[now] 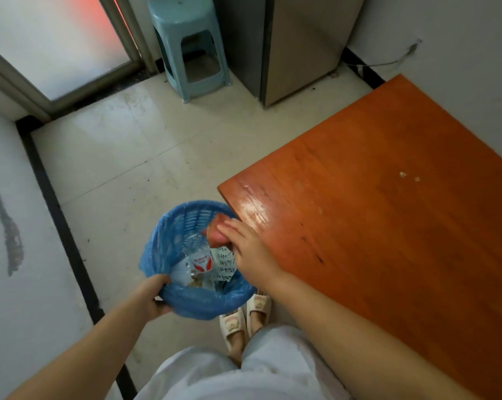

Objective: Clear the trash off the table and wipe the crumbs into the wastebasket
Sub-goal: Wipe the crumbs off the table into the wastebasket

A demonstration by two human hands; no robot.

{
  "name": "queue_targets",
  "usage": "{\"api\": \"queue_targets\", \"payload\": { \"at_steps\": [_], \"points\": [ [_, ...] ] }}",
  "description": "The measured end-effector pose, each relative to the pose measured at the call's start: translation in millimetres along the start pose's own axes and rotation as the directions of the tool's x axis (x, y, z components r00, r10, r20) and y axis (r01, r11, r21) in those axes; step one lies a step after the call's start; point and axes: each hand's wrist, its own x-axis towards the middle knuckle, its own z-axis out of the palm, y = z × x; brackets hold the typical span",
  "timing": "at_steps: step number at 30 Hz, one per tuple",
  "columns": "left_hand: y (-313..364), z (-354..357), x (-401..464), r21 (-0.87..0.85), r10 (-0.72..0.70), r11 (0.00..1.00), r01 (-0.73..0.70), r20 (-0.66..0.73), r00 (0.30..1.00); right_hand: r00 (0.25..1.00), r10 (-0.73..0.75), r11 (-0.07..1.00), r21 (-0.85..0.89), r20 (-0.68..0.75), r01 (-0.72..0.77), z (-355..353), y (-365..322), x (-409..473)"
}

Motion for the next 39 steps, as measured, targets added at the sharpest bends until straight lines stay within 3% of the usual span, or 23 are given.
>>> {"api": "queue_targets", "payload": {
  "at_steps": [2,4,7,9,11,14,16,18,22,26,33,35,39],
  "points": [
    [6,0,0,-0.006,0.014,1.000,-0.014,-0.006,1.000,0.987,0.053,0.997,0.056,-0.152,-0.045,-31,0,24],
    [10,0,-2,-0.011,0.020,1.000,-0.021,-0.009,1.000,0.917,0.165,0.986,0.046,-0.362,-0.160,-75,19,61],
    [11,2,-8,-0.026,0.013,1.000,-0.013,-0.007,1.000,0.806,0.330,0.930,0.023,-0.491,-0.367,-123,60,105],
    [10,3,-13,-0.035,0.008,0.999,-0.009,-0.013,1.000,0.810,0.351,0.914,-0.016,-0.469,-0.406,-110,62,113],
    [11,4,-16,-0.046,0.014,0.999,-0.015,-0.027,1.000,0.891,0.262,0.949,-0.070,-0.371,-0.308,-72,42,106],
    [11,6,-19,-0.052,0.010,0.999,-0.012,-0.041,0.999,0.992,0.085,0.995,-0.046,-0.096,-0.089,-14,5,75],
    [13,6,-23,-0.059,0.013,0.998,-0.016,-0.043,0.999,0.997,-0.027,1.000,0.012,0.074,0.026,9,-12,56],
    [14,4,-25,-0.067,0.022,0.997,-0.024,-0.035,0.999,0.997,-0.062,0.997,0.049,0.050,0.059,9,-14,50],
    [15,-3,-31,-0.088,0.048,0.995,-0.051,-0.038,0.998,0.975,0.099,0.994,-0.023,-0.200,-0.106,-36,13,56],
    [19,-15,-32,-0.140,0.066,0.987,-0.074,-0.062,0.996,0.991,0.076,0.968,-0.231,-0.110,-0.100,-56,41,57],
    [47,-46,-30,-0.267,0.153,0.945,-0.187,-0.144,0.978,0.976,0.031,0.991,-0.122,-0.214,-0.058,-80,8,78],
    [58,-57,-28,-0.273,0.181,0.937,-0.219,-0.158,0.971,0.984,0.018,0.996,-0.083,-0.175,-0.033,-83,-14,102],
    [85,-84,-24,-0.273,0.232,0.923,-0.271,-0.167,0.958,0.999,-0.022,0.994,-0.107,0.050,0.027,-55,-51,158]
  ]
}}
